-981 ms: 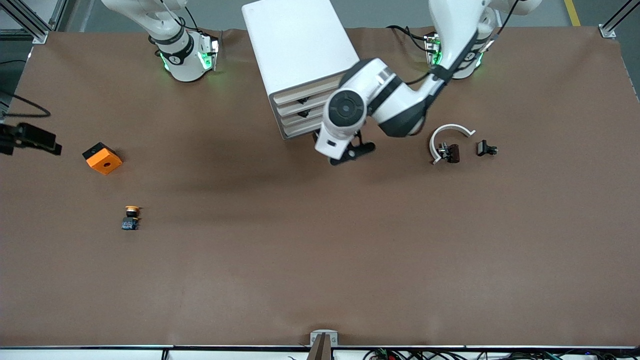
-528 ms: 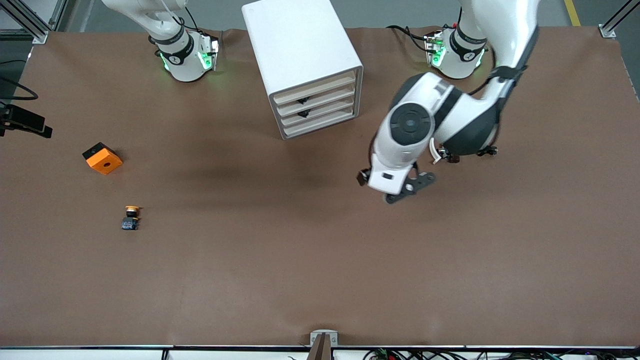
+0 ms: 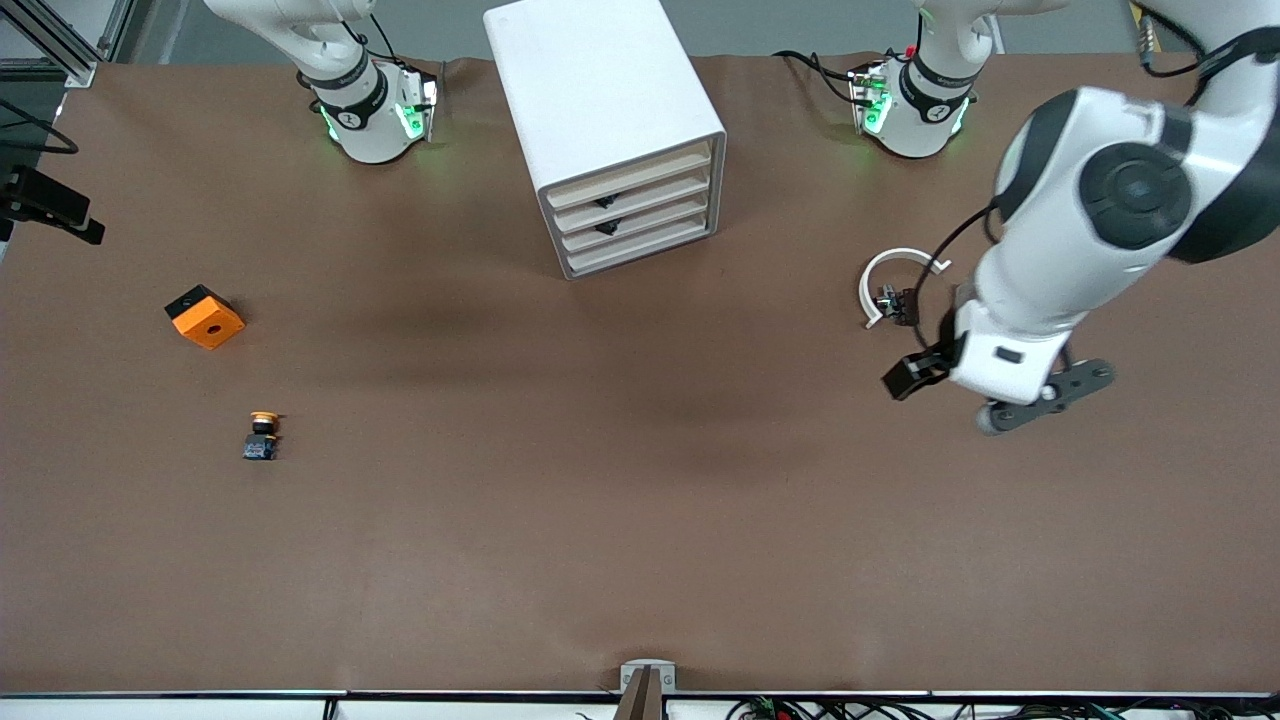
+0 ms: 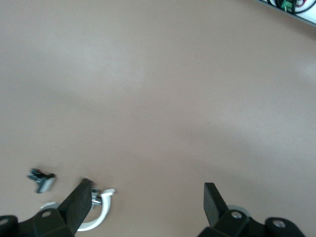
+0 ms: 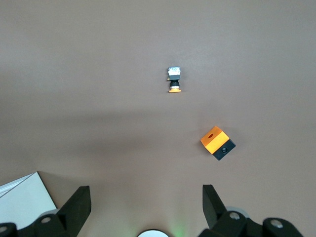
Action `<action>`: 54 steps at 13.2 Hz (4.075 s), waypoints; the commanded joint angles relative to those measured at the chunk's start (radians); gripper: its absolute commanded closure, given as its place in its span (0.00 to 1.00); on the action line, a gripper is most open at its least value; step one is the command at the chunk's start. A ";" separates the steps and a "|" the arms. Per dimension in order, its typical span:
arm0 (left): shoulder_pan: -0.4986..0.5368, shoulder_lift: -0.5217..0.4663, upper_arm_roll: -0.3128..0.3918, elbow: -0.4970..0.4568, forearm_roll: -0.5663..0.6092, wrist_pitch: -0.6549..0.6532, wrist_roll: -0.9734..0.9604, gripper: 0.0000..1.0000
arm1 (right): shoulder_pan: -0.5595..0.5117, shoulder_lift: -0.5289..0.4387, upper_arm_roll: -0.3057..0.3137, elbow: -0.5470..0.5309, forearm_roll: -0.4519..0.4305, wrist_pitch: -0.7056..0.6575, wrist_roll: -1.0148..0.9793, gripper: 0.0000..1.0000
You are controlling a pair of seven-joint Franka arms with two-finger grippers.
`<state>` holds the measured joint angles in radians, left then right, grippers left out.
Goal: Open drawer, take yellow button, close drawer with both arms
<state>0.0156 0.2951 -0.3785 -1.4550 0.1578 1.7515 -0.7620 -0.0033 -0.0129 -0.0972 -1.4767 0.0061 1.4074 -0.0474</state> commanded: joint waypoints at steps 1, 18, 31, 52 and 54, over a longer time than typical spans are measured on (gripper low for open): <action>0.050 -0.065 -0.016 -0.024 -0.004 -0.056 0.082 0.00 | -0.011 -0.080 0.008 -0.117 0.009 0.057 -0.002 0.00; 0.047 -0.474 0.250 -0.263 -0.190 -0.208 0.560 0.00 | -0.012 -0.186 0.014 -0.247 -0.002 0.151 -0.072 0.00; 0.046 -0.481 0.250 -0.248 -0.141 -0.236 0.669 0.00 | 0.000 -0.245 0.017 -0.289 -0.002 0.160 0.058 0.00; 0.047 -0.465 0.250 -0.219 -0.141 -0.268 0.627 0.00 | -0.015 -0.185 0.027 -0.198 0.002 0.059 0.051 0.00; 0.046 -0.465 0.248 -0.219 -0.141 -0.274 0.626 0.00 | -0.024 -0.185 0.027 -0.198 0.006 0.061 0.049 0.00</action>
<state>0.0688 -0.1696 -0.1350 -1.6903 0.0003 1.5055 -0.1263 -0.0086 -0.2065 -0.0765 -1.6958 0.0057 1.4824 -0.0041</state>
